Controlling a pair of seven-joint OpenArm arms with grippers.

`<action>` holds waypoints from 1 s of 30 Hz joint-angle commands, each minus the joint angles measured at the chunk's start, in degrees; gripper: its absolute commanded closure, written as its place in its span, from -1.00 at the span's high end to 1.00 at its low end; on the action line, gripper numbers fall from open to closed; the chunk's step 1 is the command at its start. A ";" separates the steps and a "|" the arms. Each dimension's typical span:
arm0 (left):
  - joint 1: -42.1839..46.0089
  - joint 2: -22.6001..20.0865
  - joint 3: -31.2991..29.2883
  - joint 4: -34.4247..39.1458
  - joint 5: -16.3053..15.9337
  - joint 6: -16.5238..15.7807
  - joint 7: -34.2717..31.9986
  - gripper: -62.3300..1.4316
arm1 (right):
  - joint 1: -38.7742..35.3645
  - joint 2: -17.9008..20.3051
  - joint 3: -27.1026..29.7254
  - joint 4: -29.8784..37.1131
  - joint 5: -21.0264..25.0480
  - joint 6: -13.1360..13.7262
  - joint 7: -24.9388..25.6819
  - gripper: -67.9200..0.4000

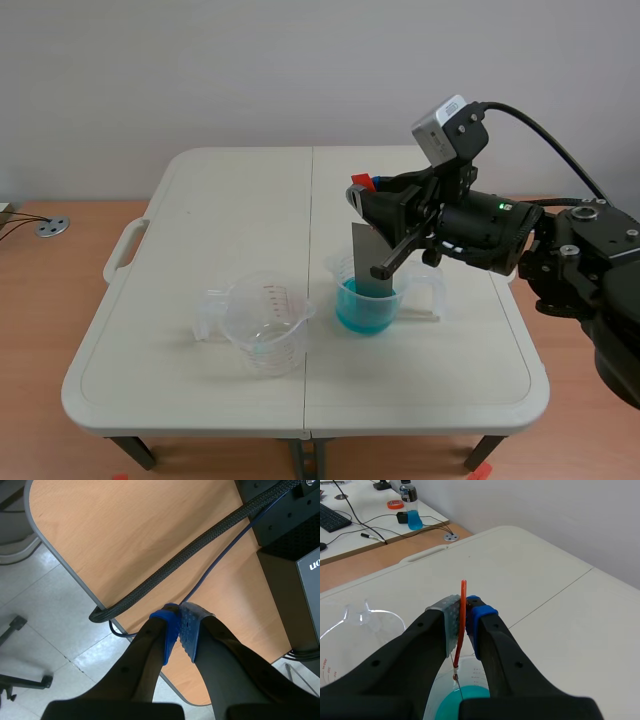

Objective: Hold the metal plate by the orange handle, dip it into the blue solution, take it out and point at it, then put the plate back in the beaker on the left.
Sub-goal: 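Hold the plate still in the solution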

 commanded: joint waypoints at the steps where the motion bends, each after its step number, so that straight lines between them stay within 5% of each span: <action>1: 0.61 -0.31 0.04 0.46 -0.17 -0.24 -0.37 -0.92 | 1.62 0.28 0.00 0.48 0.66 0.68 0.98 -0.95; 30: 0.59 -0.33 0.04 0.46 -0.17 -0.24 -0.61 -0.92 | 1.14 1.11 1.09 0.98 0.94 0.68 2.27 -0.95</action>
